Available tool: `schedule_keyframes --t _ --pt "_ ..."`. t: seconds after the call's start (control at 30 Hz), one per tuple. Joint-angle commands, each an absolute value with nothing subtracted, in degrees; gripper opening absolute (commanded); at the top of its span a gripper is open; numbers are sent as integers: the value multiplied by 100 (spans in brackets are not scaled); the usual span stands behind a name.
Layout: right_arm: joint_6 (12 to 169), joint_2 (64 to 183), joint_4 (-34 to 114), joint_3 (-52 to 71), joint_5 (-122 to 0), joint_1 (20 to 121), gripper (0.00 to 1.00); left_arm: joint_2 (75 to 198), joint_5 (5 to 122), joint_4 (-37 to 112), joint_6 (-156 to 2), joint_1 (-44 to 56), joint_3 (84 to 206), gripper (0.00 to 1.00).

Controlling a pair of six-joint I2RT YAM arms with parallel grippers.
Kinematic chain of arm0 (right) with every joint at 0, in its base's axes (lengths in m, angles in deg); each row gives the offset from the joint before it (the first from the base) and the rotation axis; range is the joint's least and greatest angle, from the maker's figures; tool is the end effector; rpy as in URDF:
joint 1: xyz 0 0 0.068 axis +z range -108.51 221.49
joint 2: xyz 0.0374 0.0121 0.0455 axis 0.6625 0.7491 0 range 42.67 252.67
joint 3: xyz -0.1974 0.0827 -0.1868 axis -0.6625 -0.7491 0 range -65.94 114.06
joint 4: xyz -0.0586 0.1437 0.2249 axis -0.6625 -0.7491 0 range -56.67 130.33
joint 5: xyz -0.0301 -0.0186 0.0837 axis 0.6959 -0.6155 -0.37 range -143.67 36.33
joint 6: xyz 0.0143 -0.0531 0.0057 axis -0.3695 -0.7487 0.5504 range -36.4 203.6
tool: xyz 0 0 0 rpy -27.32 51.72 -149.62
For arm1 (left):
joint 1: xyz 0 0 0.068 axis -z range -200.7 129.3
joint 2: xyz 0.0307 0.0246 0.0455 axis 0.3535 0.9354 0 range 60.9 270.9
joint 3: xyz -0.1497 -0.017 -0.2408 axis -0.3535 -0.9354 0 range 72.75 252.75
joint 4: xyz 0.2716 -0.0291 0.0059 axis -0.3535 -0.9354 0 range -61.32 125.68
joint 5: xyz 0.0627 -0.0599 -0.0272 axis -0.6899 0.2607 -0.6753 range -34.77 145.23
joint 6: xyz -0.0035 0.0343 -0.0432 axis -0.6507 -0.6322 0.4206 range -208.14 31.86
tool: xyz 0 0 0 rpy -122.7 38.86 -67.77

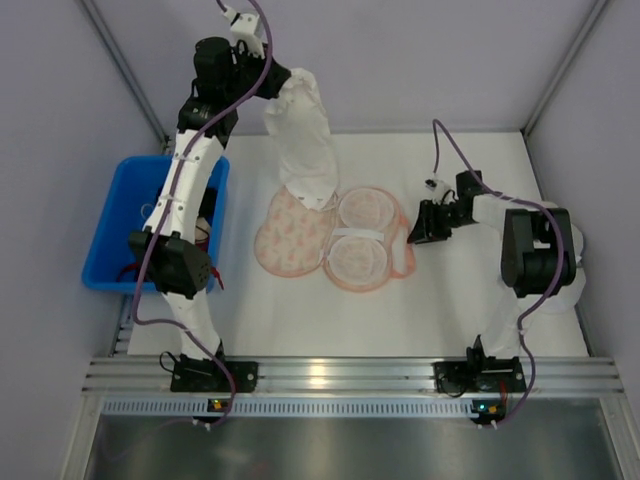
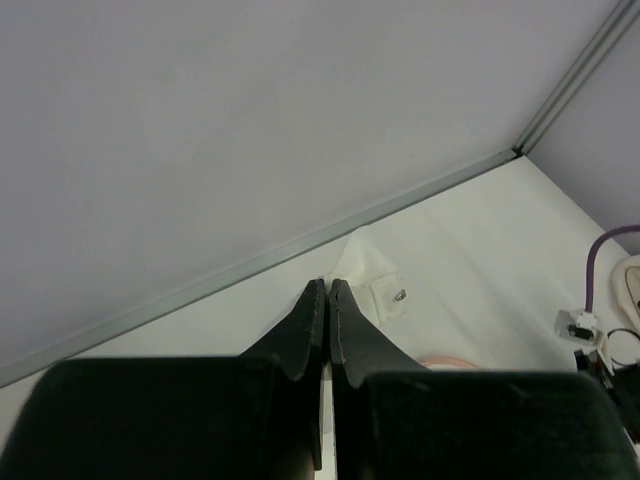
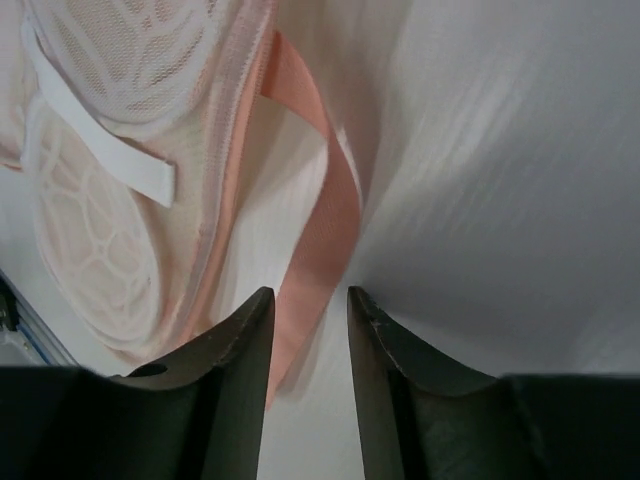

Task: Place the bra in the laundry bag and zip it closed

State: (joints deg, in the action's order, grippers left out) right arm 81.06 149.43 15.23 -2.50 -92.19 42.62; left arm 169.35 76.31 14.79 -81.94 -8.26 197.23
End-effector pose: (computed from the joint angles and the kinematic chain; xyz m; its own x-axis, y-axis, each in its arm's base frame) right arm 0.3655 0.0306 0.1482 -0.9179 -0.0529 -0.3932 -0.2856 0.7762 0.5621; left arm 0.4334 -0.1095 0.4945 -0.1416 -0.0719 -0.9873 0.5389 0.8310 -0.1378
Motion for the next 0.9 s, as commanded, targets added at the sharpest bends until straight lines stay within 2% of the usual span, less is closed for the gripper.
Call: schedule_keyframes --t 0.0,0.07,0.1,0.13,0.17,0.23,0.27,0.4,0.53,0.6,0.67,0.8,0.83,0.87 --pt "8079 15087 1915 -380 -9339 4474 35 17058 7448 2512 -7786 -814 20229 0" --pt "8097 15060 1924 -345 -9164 4553 31 17278 7343 2740 -7689 -796 20326 0" --pt "8131 15034 1941 -328 -9024 4571 33 17357 7342 2776 -7593 -779 20448 0" --pt "8167 14990 2063 -284 -8953 4571 37 17480 7333 2803 -7557 -770 20493 0" --pt "8228 14886 2117 -266 -8883 4562 45 17507 7333 2847 -7548 -761 20502 0" --pt "8272 14832 2170 -48 -8690 4571 53 17560 7342 2873 -7609 -717 20511 0" --pt "8290 14849 2118 93 -8585 4562 63 17560 7342 2891 -7662 -699 20511 0" --pt "8228 15226 1819 866 -8302 4580 73 17587 7333 3075 -7881 -673 20520 0" --pt "8534 15727 1950 1411 -8828 4606 75 17604 7237 3295 -8119 -497 20520 0" --pt "8720 16008 2117 1552 -9100 4676 74 17656 7210 3470 -8172 -436 20529 0" --pt "8922 16255 2222 1597 -9312 4711 69 17718 7122 3515 -8224 -401 20555 0" --pt "9134 16423 2389 1423 -9673 4843 48 17893 6964 3971 -8339 -322 20607 0" --pt "9134 16379 2442 1326 -9699 4878 36 17938 6955 4068 -8339 -321 20634 0" --pt "9151 16335 2495 1212 -9726 4905 30 17982 6964 4121 -8339 -313 20669 0"
